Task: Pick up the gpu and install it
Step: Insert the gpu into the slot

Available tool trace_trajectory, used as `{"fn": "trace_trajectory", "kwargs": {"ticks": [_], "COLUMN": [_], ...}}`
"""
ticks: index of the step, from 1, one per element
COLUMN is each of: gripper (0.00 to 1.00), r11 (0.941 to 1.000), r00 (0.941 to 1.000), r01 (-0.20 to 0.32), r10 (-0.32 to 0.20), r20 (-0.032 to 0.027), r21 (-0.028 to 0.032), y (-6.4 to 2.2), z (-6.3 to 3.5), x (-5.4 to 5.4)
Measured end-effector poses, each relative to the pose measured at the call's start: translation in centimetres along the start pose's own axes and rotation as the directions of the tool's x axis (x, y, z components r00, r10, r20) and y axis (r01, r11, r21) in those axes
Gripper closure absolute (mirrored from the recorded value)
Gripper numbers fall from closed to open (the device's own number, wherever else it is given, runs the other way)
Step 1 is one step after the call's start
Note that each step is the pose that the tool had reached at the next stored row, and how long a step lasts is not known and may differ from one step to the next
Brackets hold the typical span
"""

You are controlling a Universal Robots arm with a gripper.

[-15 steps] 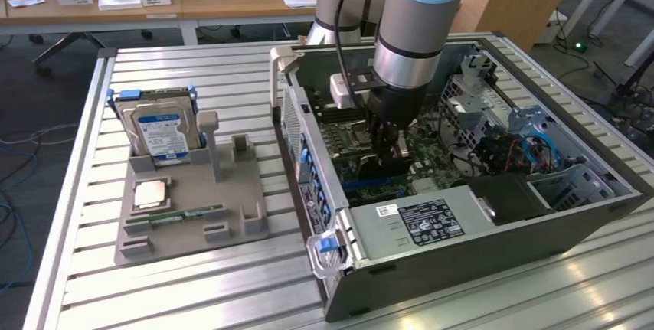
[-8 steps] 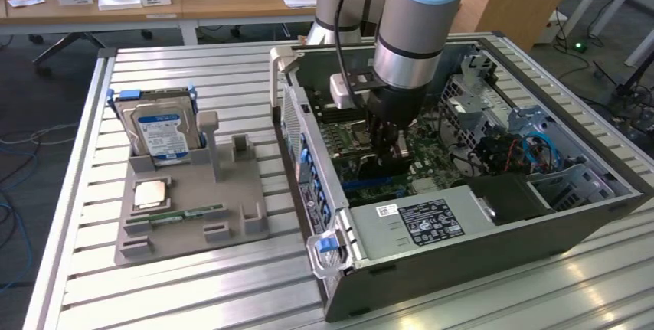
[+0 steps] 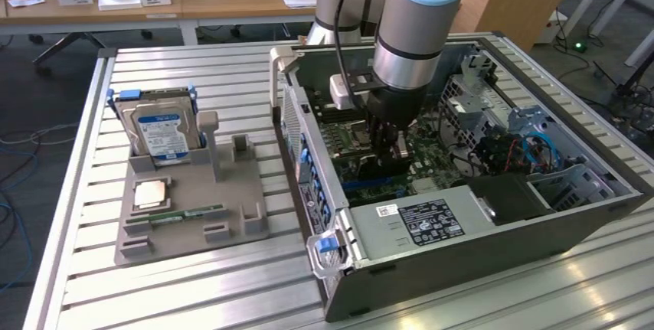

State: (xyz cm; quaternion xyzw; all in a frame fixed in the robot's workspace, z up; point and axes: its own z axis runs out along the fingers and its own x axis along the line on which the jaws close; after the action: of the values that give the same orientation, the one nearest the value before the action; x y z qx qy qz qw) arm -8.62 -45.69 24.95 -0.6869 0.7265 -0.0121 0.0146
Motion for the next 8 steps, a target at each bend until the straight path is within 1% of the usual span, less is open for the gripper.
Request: {"fn": "trace_trajectory", "kwargs": {"ticks": [8], "gripper": [0.73], "r11": [1.0000], "r00": [1.0000], "r01": [0.000], "r10": [0.000], "r20": [-0.0002], "r21": [-0.0001], "y": [0.01], "z": [0.08], "x": [0.00]}}
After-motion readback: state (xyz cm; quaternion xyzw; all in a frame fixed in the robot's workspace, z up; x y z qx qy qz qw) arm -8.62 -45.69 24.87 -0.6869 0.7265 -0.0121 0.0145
